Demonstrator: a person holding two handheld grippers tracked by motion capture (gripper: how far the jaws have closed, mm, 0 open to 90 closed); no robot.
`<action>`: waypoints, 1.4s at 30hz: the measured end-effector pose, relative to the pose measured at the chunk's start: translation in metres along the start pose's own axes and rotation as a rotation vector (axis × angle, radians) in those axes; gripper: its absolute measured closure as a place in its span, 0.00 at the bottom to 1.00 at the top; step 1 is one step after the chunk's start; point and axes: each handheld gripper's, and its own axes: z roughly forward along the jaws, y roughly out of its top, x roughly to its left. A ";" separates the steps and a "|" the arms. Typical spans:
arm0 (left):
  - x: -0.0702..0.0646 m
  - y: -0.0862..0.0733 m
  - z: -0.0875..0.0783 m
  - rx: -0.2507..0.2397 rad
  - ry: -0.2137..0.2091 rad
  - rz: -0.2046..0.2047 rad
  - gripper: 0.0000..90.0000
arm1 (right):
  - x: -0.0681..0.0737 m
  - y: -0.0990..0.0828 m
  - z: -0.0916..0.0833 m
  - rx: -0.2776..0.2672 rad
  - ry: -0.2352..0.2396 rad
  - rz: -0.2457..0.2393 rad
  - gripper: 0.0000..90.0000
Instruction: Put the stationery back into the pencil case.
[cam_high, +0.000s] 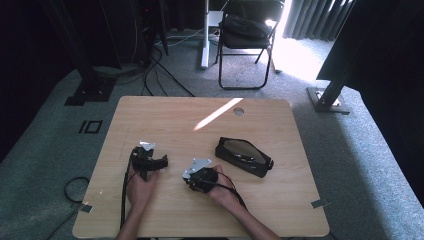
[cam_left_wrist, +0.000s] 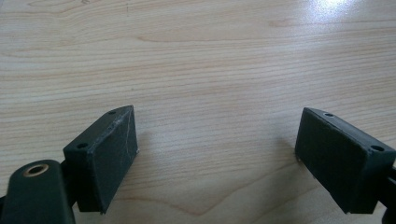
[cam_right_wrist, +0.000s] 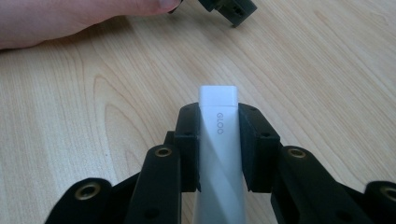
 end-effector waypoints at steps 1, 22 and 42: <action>0.000 0.000 0.000 0.000 0.000 0.000 0.15 | 0.000 0.000 -0.001 -0.001 -0.001 0.001 0.79; 0.000 0.000 0.000 0.001 0.000 0.000 0.15 | -0.003 0.005 -0.017 -0.037 -0.016 -0.001 0.79; 0.000 0.000 0.000 0.000 0.000 0.000 0.15 | -0.014 0.007 -0.031 -0.065 -0.039 0.020 0.79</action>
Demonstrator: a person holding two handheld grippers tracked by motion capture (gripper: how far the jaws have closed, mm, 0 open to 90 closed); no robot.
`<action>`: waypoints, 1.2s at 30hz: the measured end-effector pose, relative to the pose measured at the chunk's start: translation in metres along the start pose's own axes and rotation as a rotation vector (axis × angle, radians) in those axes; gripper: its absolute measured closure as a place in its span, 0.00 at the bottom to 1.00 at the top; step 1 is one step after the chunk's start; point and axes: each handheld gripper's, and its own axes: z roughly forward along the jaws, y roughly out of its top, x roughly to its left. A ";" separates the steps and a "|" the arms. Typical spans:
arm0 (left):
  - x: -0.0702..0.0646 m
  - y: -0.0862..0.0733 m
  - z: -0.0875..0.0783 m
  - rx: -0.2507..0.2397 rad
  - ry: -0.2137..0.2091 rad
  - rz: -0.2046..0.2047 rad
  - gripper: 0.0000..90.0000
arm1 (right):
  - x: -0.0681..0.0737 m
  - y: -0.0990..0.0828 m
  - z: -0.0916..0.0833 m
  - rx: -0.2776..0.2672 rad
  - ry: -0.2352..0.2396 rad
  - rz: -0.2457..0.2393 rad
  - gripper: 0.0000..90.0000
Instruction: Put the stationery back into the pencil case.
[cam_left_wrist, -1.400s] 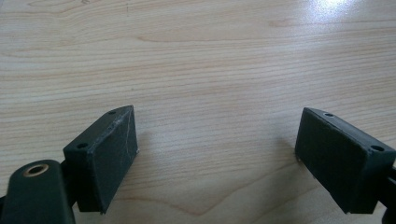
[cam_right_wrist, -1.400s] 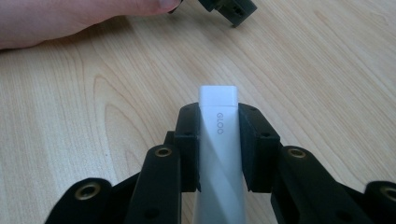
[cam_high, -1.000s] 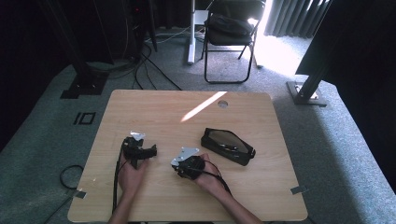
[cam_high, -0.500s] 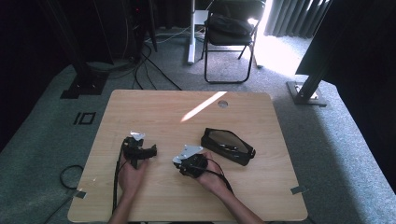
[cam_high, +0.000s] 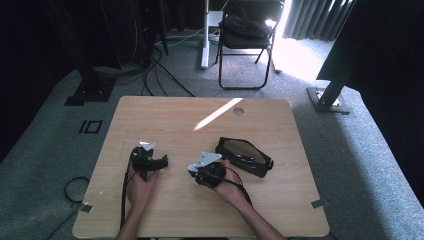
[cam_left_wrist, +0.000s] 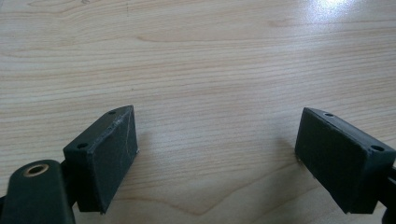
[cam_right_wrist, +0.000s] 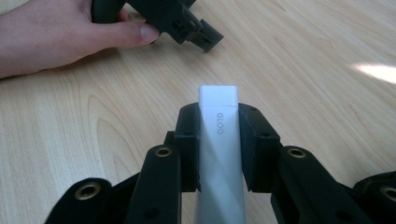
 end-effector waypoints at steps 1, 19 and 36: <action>0.000 0.000 0.000 0.000 0.000 0.000 0.15 | 0.000 0.000 0.000 0.000 0.000 0.000 0.79; 0.000 0.000 0.000 0.000 0.000 0.000 0.15 | -0.011 0.003 -0.010 -0.030 -0.021 0.027 0.79; 0.000 0.000 0.000 0.001 0.000 0.001 0.15 | -0.025 0.003 -0.022 -0.056 -0.052 0.057 0.79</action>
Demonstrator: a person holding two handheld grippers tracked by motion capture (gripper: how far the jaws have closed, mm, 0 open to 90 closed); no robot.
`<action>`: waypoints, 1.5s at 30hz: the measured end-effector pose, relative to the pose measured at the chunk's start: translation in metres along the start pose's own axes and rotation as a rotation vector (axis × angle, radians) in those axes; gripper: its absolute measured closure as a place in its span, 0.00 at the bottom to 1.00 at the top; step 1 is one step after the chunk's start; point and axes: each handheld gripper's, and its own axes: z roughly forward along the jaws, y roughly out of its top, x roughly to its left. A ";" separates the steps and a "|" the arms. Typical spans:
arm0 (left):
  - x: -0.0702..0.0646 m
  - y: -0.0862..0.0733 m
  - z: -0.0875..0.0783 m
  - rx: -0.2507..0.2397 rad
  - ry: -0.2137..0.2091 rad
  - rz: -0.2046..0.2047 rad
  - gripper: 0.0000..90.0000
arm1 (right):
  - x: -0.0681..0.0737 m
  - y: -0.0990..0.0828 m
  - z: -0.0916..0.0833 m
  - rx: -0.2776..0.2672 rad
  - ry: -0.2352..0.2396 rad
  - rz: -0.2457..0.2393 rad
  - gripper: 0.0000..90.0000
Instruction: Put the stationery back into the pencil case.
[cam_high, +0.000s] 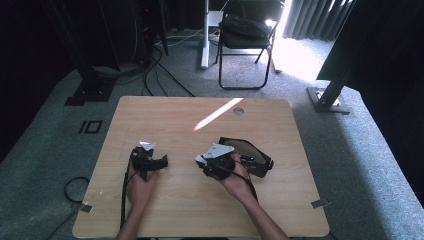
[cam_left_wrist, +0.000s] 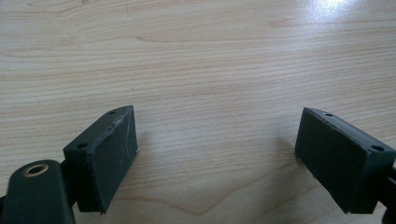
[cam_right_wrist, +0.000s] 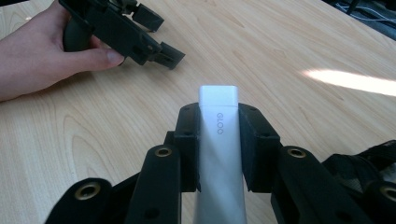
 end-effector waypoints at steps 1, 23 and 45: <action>0.000 0.000 0.000 0.000 0.000 0.000 0.15 | -0.001 0.000 -0.001 -0.001 -0.002 0.001 0.79; 0.000 0.000 0.000 0.000 0.000 0.000 0.15 | -0.017 -0.005 -0.008 -0.009 -0.041 0.037 0.79; 0.000 0.000 0.000 0.000 0.000 0.000 0.15 | -0.032 -0.011 -0.013 -0.018 -0.070 0.079 0.79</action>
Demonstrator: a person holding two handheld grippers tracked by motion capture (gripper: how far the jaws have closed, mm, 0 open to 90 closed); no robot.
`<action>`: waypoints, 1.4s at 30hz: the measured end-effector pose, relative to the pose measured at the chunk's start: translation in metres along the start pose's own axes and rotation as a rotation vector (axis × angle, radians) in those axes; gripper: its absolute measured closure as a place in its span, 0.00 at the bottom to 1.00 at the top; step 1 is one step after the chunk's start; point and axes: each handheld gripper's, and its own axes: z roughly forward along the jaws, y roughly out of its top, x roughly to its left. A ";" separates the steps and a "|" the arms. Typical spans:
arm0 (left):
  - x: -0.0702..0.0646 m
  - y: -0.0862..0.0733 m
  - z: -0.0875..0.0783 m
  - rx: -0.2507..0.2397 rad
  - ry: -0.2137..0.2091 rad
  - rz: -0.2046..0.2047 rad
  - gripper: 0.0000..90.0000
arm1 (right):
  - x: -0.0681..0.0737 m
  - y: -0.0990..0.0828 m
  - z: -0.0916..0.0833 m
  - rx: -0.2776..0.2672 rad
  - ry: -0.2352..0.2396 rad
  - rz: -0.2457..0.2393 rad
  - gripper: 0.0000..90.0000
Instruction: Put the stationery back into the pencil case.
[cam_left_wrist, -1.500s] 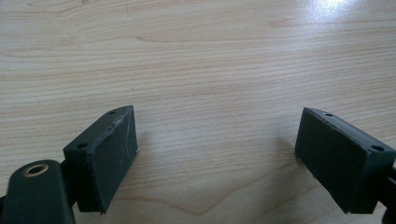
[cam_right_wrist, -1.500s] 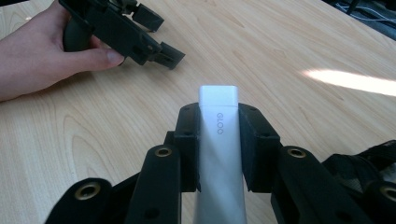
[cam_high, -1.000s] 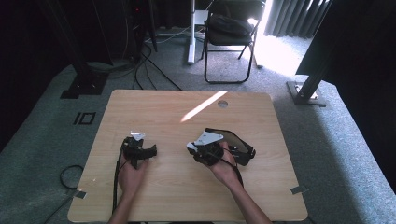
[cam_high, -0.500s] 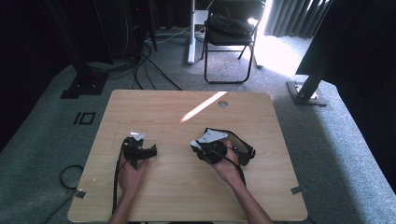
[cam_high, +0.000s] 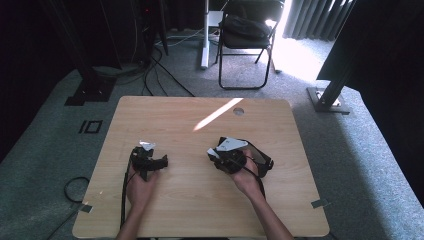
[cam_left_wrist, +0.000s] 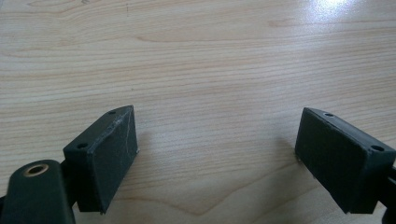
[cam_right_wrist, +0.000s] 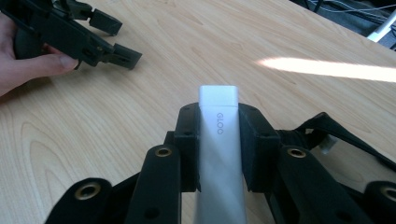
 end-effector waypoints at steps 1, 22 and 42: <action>0.000 0.000 0.000 0.000 0.000 0.000 0.15 | -0.001 0.000 -0.001 -0.002 -0.003 0.004 0.79; 0.000 0.000 0.000 0.000 0.000 0.000 0.15 | -0.021 -0.004 -0.015 -0.032 -0.043 0.051 0.79; -0.001 0.001 0.001 -0.001 -0.001 0.001 0.15 | -0.035 -0.008 -0.022 -0.037 -0.065 0.079 0.79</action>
